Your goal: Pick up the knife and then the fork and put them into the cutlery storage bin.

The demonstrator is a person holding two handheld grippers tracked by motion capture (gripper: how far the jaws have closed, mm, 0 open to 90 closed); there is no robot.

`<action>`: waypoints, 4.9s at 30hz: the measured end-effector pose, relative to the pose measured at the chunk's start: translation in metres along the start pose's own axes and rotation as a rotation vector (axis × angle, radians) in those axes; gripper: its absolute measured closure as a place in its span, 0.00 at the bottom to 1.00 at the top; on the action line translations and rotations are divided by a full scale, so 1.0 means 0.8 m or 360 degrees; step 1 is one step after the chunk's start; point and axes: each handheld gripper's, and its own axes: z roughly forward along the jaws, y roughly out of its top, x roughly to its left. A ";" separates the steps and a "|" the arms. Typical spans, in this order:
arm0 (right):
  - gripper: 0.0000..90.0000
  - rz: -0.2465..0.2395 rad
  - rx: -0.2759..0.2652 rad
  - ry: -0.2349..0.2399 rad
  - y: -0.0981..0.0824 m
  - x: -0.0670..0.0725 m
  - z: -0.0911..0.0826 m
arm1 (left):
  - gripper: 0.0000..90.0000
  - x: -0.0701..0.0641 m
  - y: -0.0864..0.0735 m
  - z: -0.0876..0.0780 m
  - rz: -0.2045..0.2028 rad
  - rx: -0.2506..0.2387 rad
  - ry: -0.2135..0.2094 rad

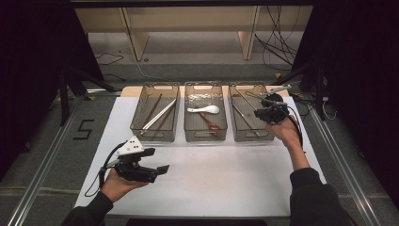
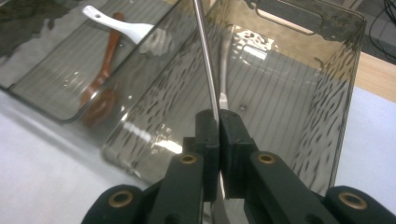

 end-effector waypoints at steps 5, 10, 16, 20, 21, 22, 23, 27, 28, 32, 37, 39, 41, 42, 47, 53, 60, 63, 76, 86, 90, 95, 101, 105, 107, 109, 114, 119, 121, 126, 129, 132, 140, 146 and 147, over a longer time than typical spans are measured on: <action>0.97 0.0028 0.0014 -0.0008 0.009 -0.004 0.009 | 0.18 0.002 0.000 -0.001 0.0000 0.0002 -0.0002; 0.97 0.0057 0.0041 -0.0021 0.015 -0.007 0.017 | 0.18 0.000 0.000 0.000 -0.0004 0.0002 -0.0006; 0.97 0.0114 0.0061 -0.0032 0.019 -0.011 0.030 | 0.18 -0.001 0.000 0.001 -0.0008 0.0003 -0.0010; 0.97 0.0146 0.0078 -0.0041 0.020 -0.014 0.038 | 0.18 0.000 0.000 0.000 -0.0007 0.0006 -0.0012; 0.97 0.0153 0.0083 -0.0045 0.020 -0.014 0.039 | 0.18 -0.001 0.000 0.001 -0.0007 0.0008 -0.0013; 0.97 0.0165 0.0088 -0.0045 0.020 -0.015 0.042 | 0.18 -0.001 0.000 0.001 -0.0001 0.0018 -0.0018; 0.97 0.0166 0.0092 -0.0047 0.020 -0.015 0.043 | 0.18 -0.001 -0.001 0.001 0.0001 0.0020 -0.0019; 0.97 0.0180 0.0107 -0.0048 0.021 -0.014 0.050 | 0.18 -0.001 -0.001 0.002 0.0004 0.0019 -0.0024; 0.97 0.0179 0.0112 -0.0051 0.021 -0.013 0.051 | 0.18 -0.001 -0.001 0.002 0.0003 0.0022 -0.0023; 0.96 0.0183 0.0154 -0.0077 0.020 -0.010 0.058 | 0.18 -0.001 -0.001 0.002 0.0002 0.0028 -0.0023; 0.77 0.0227 0.0127 -0.0074 0.022 -0.007 0.062 | 0.18 -0.002 -0.001 0.002 0.0008 0.0036 -0.0026; 0.75 0.0227 0.0120 -0.0063 0.022 -0.007 0.061 | 0.18 -0.002 -0.001 0.002 0.0006 0.0036 -0.0025; 0.71 0.0224 0.0106 -0.0062 0.022 -0.007 0.058 | 0.18 -0.002 -0.001 0.001 0.0005 0.0033 -0.0027; 0.69 0.0235 0.0098 -0.0059 0.022 -0.007 0.056 | 0.18 -0.002 -0.001 0.001 0.0000 0.0027 -0.0026; 0.59 0.0240 0.0052 -0.0009 0.019 -0.005 0.041 | 0.18 -0.001 -0.001 0.000 -0.0015 0.0020 -0.0030; 0.51 0.0239 -0.0033 0.0105 0.009 0.009 0.021 | 0.18 -0.001 -0.001 -0.001 -0.0019 0.0008 -0.0029; 0.41 0.0206 -0.0143 0.0192 -0.013 0.038 -0.001 | 0.18 0.001 -0.001 -0.003 -0.0046 -0.0002 -0.0037; 0.37 0.0207 -0.0179 0.0237 -0.019 0.048 -0.010 | 0.18 0.001 -0.001 -0.003 -0.0050 0.0001 -0.0034; 0.31 0.0164 -0.0368 0.0347 -0.057 0.090 -0.041 | 0.18 0.002 -0.001 -0.003 -0.0065 -0.0002 -0.0049; 0.26 0.0127 -0.0413 0.0396 -0.073 0.108 -0.052 | 0.18 0.003 -0.001 -0.004 -0.0082 -0.0012 -0.0060; 0.25 0.0113 -0.0435 0.0411 -0.080 0.116 -0.058 | 0.18 0.003 -0.002 -0.005 -0.0087 -0.0010 -0.0064; 0.25 0.0089 -0.0470 0.0407 -0.090 0.121 -0.064 | 0.18 0.003 -0.002 -0.006 -0.0090 -0.0018 -0.0069; 0.25 0.0074 -0.0499 0.0404 -0.101 0.126 -0.072 | 0.18 0.002 -0.002 -0.006 -0.0087 -0.0008 -0.0073; 0.25 0.0070 -0.0509 0.0405 -0.109 0.130 -0.075 | 0.18 0.002 -0.002 -0.006 -0.0082 -0.0008 -0.0076; 0.25 0.0064 -0.0519 0.0406 -0.112 0.132 -0.076 | 0.18 0.002 -0.002 -0.007 -0.0081 -0.0011 -0.0076; 0.25 0.0052 -0.0527 0.0406 -0.115 0.135 -0.079 | 0.18 0.002 -0.002 -0.008 -0.0084 -0.0013 -0.0078; 0.23 0.0041 -0.0539 0.0424 -0.122 0.138 -0.084 | 0.18 0.001 -0.002 -0.008 -0.0079 -0.0018 -0.0103; 0.21 0.0041 -0.0563 0.0433 -0.128 0.140 -0.087 | 0.18 -0.001 -0.001 -0.010 -0.0076 -0.0033 -0.0111; 0.21 0.0035 -0.0550 0.0426 -0.131 0.141 -0.087 | 0.18 0.000 -0.001 -0.010 -0.0079 -0.0034 -0.0106; 0.20 0.0028 -0.0546 0.0419 -0.140 0.145 -0.089 | 0.18 -0.002 -0.004 -0.011 -0.0073 -0.0037 -0.0113; 0.20 0.0024 -0.0560 0.0413 -0.147 0.148 -0.093 | 0.18 -0.004 -0.005 -0.013 -0.0071 -0.0044 -0.0116; 0.20 0.0021 -0.0572 0.0405 -0.156 0.150 -0.096 | 0.18 -0.006 -0.006 -0.014 -0.0071 -0.0050 -0.0129; 0.20 -0.0013 -0.0563 0.0392 -0.168 0.157 -0.100 | 0.18 -0.011 -0.011 -0.014 -0.0075 -0.0066 -0.0138; 0.20 0.0003 -0.0571 0.0378 -0.167 0.153 -0.098 | 0.18 -0.008 -0.010 -0.017 -0.0096 -0.0098 -0.0130; 0.20 0.0010 -0.0570 0.0380 -0.167 0.153 -0.098 | 0.18 -0.008 -0.010 -0.017 -0.0099 -0.0097 -0.0133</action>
